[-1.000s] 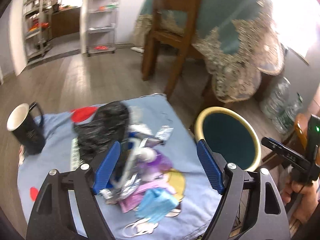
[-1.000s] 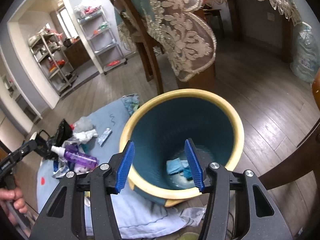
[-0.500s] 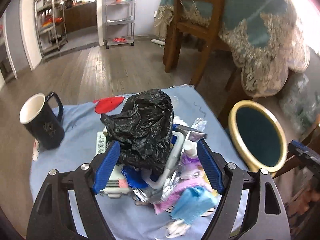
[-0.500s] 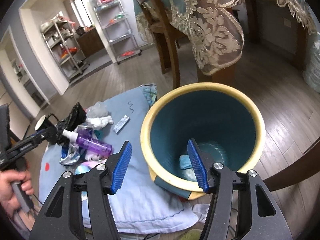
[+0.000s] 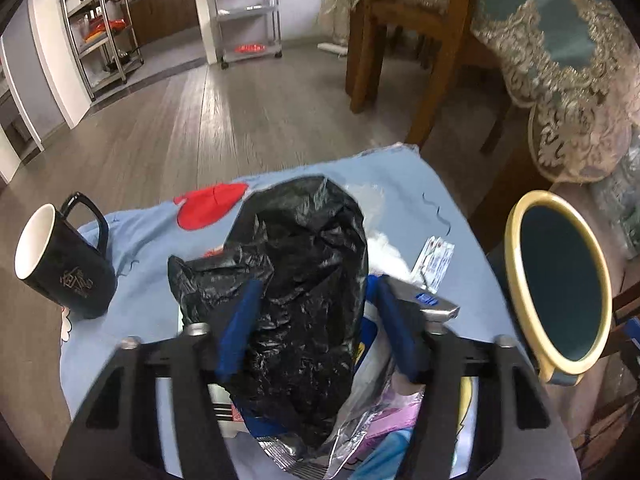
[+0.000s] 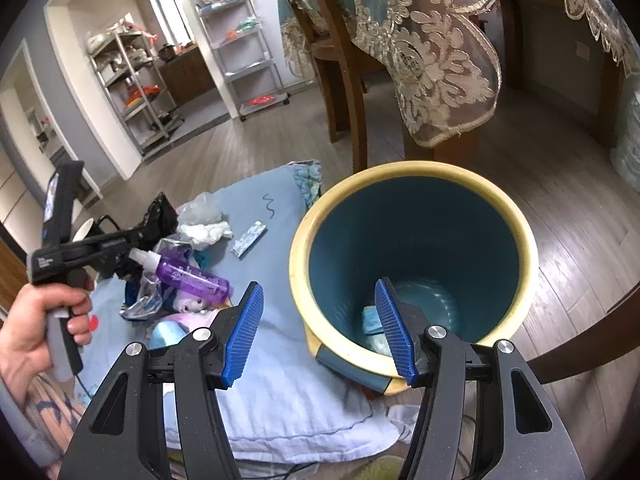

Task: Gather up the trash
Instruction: 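Grasp the black plastic bag with the left gripper, then grasp the clear plastic wrapper with the right gripper while the left holds the black bag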

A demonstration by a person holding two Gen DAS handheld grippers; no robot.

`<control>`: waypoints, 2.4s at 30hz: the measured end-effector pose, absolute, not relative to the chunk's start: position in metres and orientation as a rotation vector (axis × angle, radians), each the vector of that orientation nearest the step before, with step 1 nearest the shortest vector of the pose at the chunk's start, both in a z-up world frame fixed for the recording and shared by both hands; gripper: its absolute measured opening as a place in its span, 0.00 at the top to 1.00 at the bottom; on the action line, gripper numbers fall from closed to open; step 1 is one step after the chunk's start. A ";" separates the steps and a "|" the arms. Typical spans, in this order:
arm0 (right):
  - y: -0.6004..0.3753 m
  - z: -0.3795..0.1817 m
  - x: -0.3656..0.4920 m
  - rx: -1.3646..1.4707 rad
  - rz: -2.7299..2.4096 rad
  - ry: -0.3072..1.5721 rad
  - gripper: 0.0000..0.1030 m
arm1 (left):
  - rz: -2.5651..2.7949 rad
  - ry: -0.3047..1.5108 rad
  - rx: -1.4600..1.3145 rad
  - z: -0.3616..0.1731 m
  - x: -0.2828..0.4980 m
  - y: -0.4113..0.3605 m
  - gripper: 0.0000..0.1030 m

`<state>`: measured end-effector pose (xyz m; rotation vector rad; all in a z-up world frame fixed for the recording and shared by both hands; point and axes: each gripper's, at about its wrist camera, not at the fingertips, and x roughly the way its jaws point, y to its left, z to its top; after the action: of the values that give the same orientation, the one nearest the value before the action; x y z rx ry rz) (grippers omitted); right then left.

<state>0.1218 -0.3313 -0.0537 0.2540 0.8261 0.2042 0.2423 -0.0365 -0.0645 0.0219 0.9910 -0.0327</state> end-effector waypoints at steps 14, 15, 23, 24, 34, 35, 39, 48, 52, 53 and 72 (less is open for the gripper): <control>-0.280 -0.031 0.153 0.261 0.402 0.811 0.42 | 0.001 0.885 -0.081 -0.024 0.209 0.026 0.97; -0.276 -0.030 0.157 0.260 0.418 0.813 0.42 | 0.011 0.864 -0.088 -0.015 0.204 0.033 0.97; -0.222 -0.036 0.217 0.191 0.555 0.887 0.41 | 0.018 0.803 -0.130 0.032 0.182 0.071 0.97; -0.215 -0.039 0.227 0.181 0.568 0.902 0.41 | 0.014 0.803 -0.130 0.034 0.180 0.074 0.97; -0.145 -0.081 0.316 0.132 0.642 1.069 0.41 | 0.008 0.765 -0.219 0.033 0.182 0.100 0.97; -0.141 -0.088 0.322 0.126 0.638 1.088 0.41 | 0.006 0.758 -0.214 0.034 0.185 0.098 0.97; -0.127 -0.104 0.342 0.130 0.627 1.119 0.41 | -0.007 0.776 -0.263 0.026 0.196 0.100 0.97; -0.118 -0.099 0.341 0.125 0.660 1.066 0.90 | -0.030 0.764 -0.283 0.026 0.205 0.093 0.97; -0.127 -0.075 0.332 0.130 0.671 0.993 0.94 | -0.027 0.757 -0.288 0.028 0.205 0.092 0.97; -0.131 -0.067 0.329 0.132 0.671 0.975 0.94 | -0.024 0.756 -0.290 0.028 0.205 0.091 0.97; -0.242 0.014 0.221 0.206 0.588 0.778 0.94 | -0.105 0.747 -0.251 0.035 0.203 0.048 0.97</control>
<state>0.2210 -0.2418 0.0144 0.2063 0.7780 0.5882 0.2033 0.0485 0.0346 -0.2509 0.7474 -0.1053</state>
